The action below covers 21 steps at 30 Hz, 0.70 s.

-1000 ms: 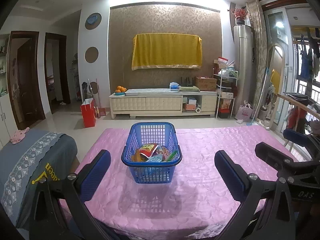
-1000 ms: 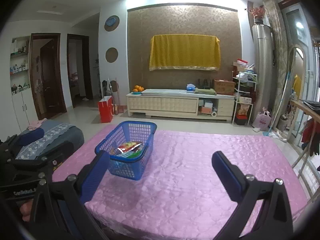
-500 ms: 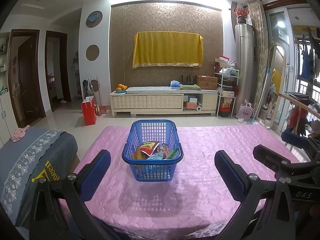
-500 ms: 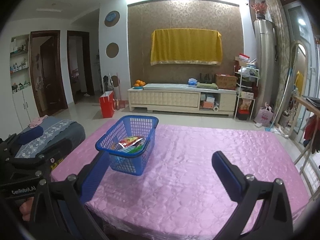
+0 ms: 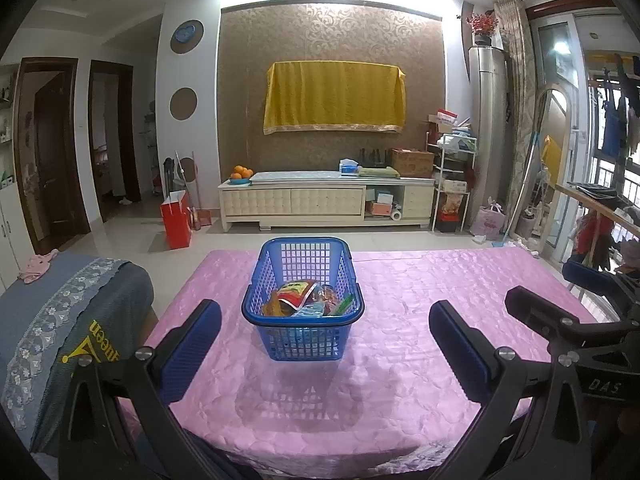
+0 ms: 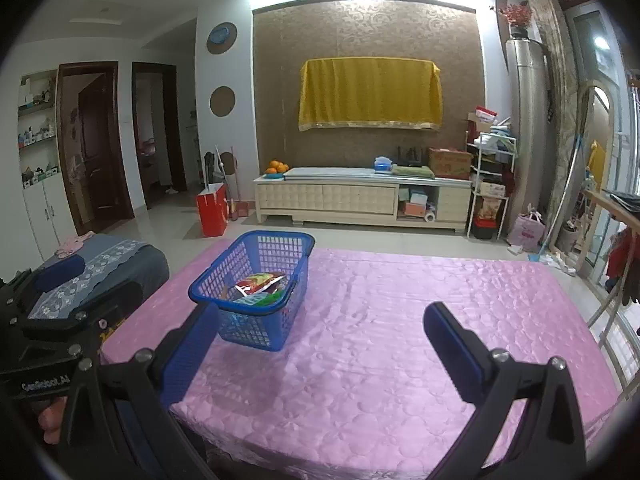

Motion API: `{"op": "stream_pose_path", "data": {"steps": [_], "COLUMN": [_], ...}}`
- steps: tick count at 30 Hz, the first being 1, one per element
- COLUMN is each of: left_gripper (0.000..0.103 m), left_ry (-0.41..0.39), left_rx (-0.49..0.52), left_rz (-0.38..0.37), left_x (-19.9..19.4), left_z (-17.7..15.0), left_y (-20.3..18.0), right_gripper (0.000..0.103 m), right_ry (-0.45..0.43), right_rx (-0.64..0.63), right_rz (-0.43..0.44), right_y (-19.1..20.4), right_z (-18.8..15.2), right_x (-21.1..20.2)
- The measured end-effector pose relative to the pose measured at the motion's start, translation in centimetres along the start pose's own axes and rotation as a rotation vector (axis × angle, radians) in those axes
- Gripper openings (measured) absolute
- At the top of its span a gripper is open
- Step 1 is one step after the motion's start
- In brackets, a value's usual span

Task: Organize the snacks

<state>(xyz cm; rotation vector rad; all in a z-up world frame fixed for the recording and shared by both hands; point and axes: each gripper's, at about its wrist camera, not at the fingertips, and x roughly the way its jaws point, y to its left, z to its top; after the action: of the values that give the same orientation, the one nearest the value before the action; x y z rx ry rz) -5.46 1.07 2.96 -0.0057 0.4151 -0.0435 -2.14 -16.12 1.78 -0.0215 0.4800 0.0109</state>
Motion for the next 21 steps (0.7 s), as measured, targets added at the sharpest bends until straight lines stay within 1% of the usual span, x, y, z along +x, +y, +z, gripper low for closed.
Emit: {"op": "stream_pose_path", "data": {"steps": [21], "left_gripper": [0.103], "left_ry": [-0.003], "left_rx": [0.000], "left_rz": [0.002], "left_x": [-0.08], "left_z": [-0.27], "left_y": [-0.07], "right_gripper": [0.103], "right_ry": [-0.003], "right_rx": [-0.001], "right_rz": [-0.001], "right_y": [0.04], "right_z": [-0.07], "right_x": [-0.15]}}
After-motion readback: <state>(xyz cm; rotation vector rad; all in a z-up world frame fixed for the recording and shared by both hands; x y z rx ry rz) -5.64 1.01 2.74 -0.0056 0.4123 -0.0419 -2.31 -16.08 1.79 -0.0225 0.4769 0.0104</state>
